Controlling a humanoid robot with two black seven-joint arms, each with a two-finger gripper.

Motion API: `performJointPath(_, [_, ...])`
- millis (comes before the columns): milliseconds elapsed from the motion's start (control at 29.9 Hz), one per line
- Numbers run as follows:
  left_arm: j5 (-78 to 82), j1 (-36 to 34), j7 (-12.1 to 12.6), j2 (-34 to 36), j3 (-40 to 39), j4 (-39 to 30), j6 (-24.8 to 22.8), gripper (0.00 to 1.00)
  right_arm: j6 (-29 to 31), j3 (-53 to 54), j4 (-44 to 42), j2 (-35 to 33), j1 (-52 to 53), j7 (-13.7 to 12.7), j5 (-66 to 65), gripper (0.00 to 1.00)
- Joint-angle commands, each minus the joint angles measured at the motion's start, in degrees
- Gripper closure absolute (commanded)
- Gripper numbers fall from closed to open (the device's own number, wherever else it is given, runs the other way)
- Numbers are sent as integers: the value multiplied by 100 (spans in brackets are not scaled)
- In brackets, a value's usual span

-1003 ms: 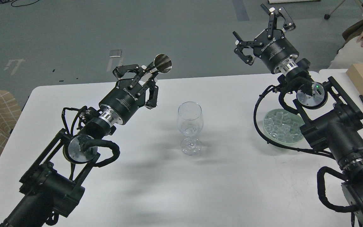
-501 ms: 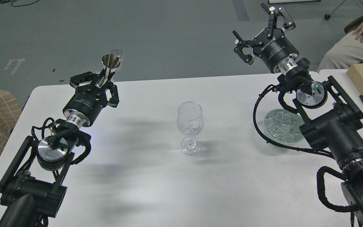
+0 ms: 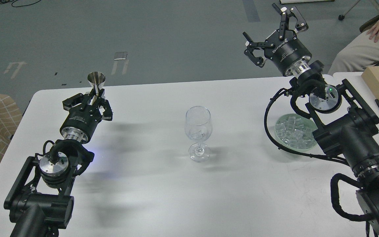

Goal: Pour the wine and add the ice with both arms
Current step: 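Carry the jigger back and lower it onto the table with the left gripper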

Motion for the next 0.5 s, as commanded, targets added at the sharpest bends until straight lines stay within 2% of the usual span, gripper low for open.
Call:
performJointPath(0, [-110,-9,3,26,-2,330,-214,87,1,0,-7,-6,1,0,0,0])
performJointPath(267, [-286,0,12,44,-90,594,-364,85,1,0,2,3,10,0,0,0])
performJointPath(468, [-514,0,29,53,-195,664,-399,78,1,-9,10,3,1,0,0,0])
